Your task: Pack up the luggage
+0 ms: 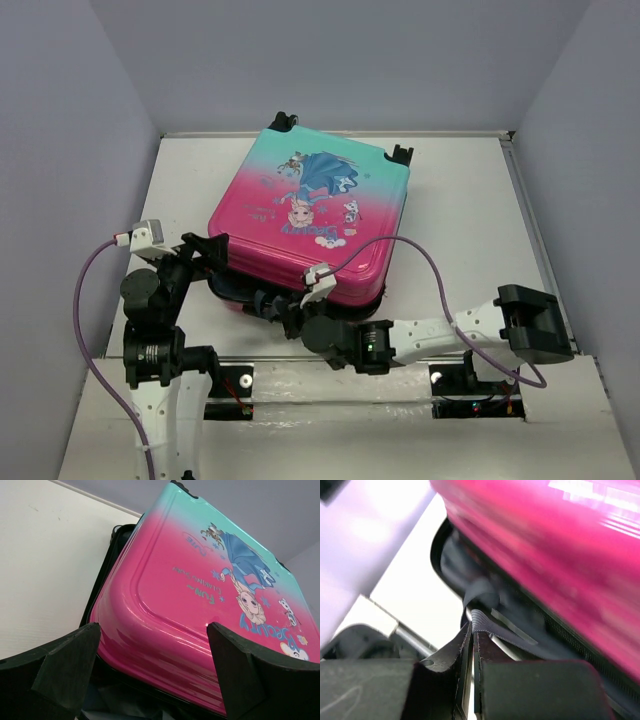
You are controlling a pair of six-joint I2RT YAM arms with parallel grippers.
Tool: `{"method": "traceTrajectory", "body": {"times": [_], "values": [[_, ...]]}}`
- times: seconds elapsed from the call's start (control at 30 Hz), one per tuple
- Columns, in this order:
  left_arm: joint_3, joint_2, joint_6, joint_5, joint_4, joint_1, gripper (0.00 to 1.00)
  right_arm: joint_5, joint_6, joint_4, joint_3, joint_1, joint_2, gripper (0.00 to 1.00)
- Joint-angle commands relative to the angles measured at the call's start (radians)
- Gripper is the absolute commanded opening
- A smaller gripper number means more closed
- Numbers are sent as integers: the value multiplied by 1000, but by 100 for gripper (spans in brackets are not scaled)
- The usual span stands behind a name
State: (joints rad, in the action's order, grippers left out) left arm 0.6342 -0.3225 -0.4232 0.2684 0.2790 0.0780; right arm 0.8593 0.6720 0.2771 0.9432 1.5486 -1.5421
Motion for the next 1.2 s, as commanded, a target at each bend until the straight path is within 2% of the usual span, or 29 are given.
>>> {"method": "traceTrajectory", "body": {"times": [0.0,0.13,0.27,0.4,0.47,0.53,0.7,0.8,0.93,0.97,1.03,1.07,1.17], "values": [[-5,13,20,-6,-54,-6,99,81,-147,259,63,-39,-32,7],[-11,13,17,0,-58,-7,99,104,-233,407,86,-85,-93,7],[-14,13,15,5,-64,-7,99,167,-401,667,95,-94,-163,7],[-18,13,15,8,-67,-7,99,211,-573,848,134,-104,-214,7],[-18,11,15,8,-69,-7,99,219,-624,884,152,-104,-260,7],[-18,14,15,8,-67,-7,99,221,-622,883,140,-104,-277,7],[-21,16,15,8,-70,-7,99,182,-357,605,48,-85,-231,7],[-19,17,14,6,-72,-7,99,170,-302,518,20,-65,-210,10],[-18,14,14,2,-70,-6,99,146,-265,393,22,-41,-181,30],[-18,14,14,2,-70,-7,99,121,-265,352,22,-32,-171,47],[-18,11,14,0,-70,-6,99,97,-207,251,49,-31,-145,63],[-18,11,14,0,-70,-7,99,68,-168,141,61,-31,-138,77],[-16,8,14,-1,-70,-6,99,-32,-128,-49,114,-31,-96,92]]}}
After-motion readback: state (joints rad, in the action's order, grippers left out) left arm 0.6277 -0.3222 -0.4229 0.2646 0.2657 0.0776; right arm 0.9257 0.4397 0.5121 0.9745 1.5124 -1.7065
